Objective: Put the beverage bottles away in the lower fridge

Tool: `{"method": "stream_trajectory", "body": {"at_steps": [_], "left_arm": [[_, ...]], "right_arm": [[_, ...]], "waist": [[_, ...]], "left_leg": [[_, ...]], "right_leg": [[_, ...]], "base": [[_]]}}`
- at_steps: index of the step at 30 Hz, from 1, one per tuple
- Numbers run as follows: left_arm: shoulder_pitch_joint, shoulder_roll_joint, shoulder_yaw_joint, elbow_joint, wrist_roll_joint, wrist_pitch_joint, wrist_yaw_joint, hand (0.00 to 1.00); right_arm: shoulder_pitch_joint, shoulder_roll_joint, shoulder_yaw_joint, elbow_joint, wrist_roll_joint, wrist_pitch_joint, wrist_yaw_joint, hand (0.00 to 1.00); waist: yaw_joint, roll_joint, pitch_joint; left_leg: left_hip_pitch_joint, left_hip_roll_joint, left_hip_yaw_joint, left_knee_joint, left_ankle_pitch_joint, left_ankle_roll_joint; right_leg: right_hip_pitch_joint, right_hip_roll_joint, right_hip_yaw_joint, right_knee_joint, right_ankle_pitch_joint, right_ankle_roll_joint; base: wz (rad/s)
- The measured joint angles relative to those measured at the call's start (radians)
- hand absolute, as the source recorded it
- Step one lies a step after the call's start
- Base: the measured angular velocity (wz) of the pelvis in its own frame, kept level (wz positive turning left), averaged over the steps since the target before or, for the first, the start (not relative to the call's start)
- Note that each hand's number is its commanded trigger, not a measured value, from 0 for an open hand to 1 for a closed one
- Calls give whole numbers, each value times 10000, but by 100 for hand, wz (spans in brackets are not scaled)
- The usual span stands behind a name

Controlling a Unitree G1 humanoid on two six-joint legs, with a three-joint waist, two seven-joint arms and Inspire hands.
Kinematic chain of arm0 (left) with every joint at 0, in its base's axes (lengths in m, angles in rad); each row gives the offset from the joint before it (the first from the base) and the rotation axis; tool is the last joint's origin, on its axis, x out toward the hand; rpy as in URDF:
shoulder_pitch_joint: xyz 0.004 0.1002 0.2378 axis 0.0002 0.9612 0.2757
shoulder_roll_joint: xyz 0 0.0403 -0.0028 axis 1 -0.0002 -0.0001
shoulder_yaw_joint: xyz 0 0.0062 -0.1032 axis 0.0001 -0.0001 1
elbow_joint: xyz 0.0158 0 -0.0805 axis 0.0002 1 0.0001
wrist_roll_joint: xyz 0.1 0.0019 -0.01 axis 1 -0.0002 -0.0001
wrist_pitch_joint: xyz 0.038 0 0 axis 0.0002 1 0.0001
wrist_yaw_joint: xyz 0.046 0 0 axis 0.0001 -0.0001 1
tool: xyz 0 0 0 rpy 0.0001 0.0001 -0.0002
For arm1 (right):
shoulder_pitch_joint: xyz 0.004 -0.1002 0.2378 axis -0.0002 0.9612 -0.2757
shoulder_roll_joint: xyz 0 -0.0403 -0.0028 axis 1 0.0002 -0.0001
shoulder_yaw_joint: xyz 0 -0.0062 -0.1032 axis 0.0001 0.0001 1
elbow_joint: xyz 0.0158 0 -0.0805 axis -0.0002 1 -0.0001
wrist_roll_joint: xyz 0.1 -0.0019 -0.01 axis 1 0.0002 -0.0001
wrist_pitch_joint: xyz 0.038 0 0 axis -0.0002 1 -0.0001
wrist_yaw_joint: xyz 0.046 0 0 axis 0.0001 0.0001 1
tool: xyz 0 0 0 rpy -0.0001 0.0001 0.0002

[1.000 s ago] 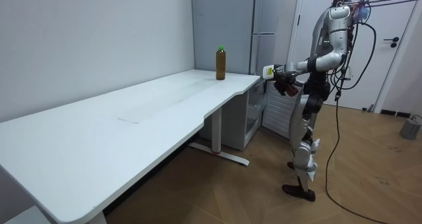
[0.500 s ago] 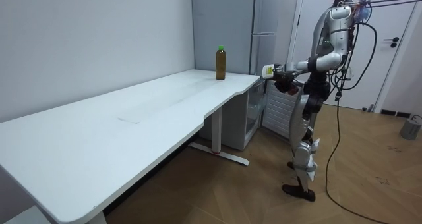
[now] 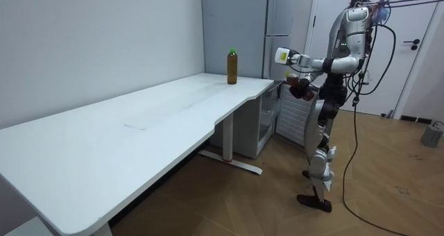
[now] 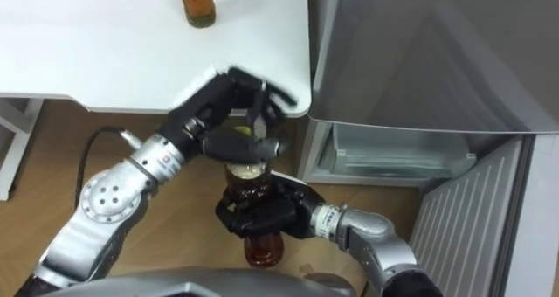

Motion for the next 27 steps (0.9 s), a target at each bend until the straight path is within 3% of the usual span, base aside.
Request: {"method": "stream_trajectory", "body": {"at_steps": [10,16,22,27], "left_arm": [[-330,-153,534,-508,-22,-20,363,0],[-416,-252,1002,-1319,-11,-427,680,0],[-439,-320,1134,-1364,7,-444,958,0],[-461,-379,1453,-2123,38,-543,1248,0]], "right_arm": [[79,11,44,338,-62,0,-91,100],[97,-24,50,399,-65,-16,-200,100],[105,-30,27,398,-71,-102,-216,100],[104,-30,-1,392,-70,-102,-215,100]], "waist": [[181,127,54],[209,217,8],[191,253,26],[236,308,30]], "left_leg": [[-74,10,-12,-57,0,-5],[96,10,-7,-96,4,-6],[227,2,-13,-107,3,-5],[234,5,-60,-131,3,-6]], "right_leg": [[-37,22,23,-17,5,-8],[62,23,25,-27,5,-7],[255,33,26,-181,5,-7],[262,40,20,-176,4,-7]], "base": [[0],[0],[0],[0]]}}
